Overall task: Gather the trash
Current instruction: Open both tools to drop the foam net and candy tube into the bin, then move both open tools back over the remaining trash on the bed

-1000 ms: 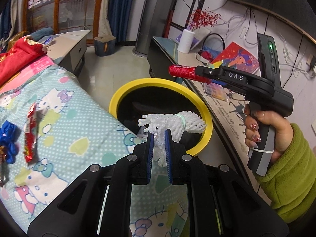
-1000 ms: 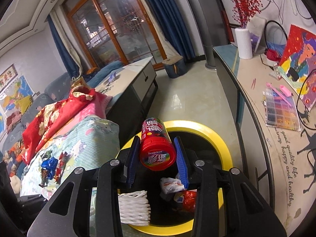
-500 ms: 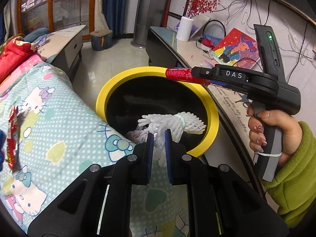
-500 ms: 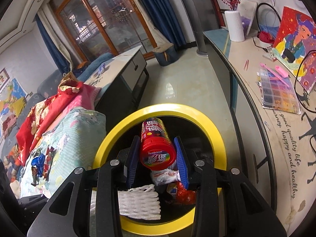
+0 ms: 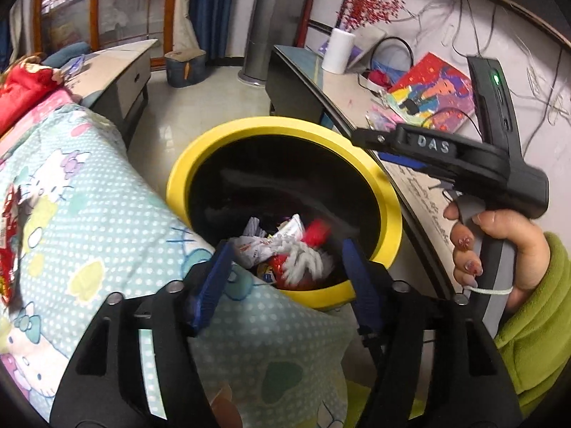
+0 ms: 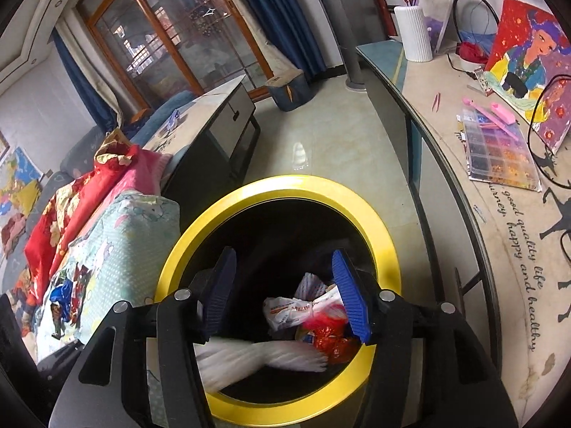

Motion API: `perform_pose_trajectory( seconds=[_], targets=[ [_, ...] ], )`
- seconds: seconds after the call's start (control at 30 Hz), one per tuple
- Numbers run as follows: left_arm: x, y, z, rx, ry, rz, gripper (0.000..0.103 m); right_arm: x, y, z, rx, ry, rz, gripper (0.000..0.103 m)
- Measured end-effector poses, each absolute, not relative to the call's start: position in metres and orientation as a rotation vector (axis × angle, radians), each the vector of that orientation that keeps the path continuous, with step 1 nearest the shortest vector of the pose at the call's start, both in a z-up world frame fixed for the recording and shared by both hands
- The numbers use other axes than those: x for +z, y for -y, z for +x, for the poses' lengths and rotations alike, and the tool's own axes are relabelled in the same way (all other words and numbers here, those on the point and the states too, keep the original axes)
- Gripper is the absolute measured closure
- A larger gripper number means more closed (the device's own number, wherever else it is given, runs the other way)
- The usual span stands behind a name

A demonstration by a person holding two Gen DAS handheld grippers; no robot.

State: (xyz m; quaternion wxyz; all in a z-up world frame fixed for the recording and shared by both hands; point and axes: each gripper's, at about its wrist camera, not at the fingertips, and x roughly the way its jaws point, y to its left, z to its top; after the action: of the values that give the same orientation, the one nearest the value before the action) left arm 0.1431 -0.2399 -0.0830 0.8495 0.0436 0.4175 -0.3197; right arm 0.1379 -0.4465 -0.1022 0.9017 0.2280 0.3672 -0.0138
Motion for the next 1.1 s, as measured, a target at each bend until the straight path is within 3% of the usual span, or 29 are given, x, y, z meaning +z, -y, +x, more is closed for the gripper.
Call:
perform_pose_trajectory(
  seconds=[0.03,0.2,1.1],
  targets=[
    [-0.08,0.236,0.144,-0.664,-0.869,0.079,0.025,-0.101,0.446,0.138,-0.037,-0.758,0.46,0.047],
    [-0.07,0.219,0.145,-0.614,-0.832,0.039,0.011,-0.091,0.435,0.136,-0.05,-0.739,0.385,0.044],
    [-0.017,0.106,0.132,-0.311,-0.634,-0.08,0.011,-0.021,0.328,0.12,0.15,-0.614,0.2,0.038]
  ],
)
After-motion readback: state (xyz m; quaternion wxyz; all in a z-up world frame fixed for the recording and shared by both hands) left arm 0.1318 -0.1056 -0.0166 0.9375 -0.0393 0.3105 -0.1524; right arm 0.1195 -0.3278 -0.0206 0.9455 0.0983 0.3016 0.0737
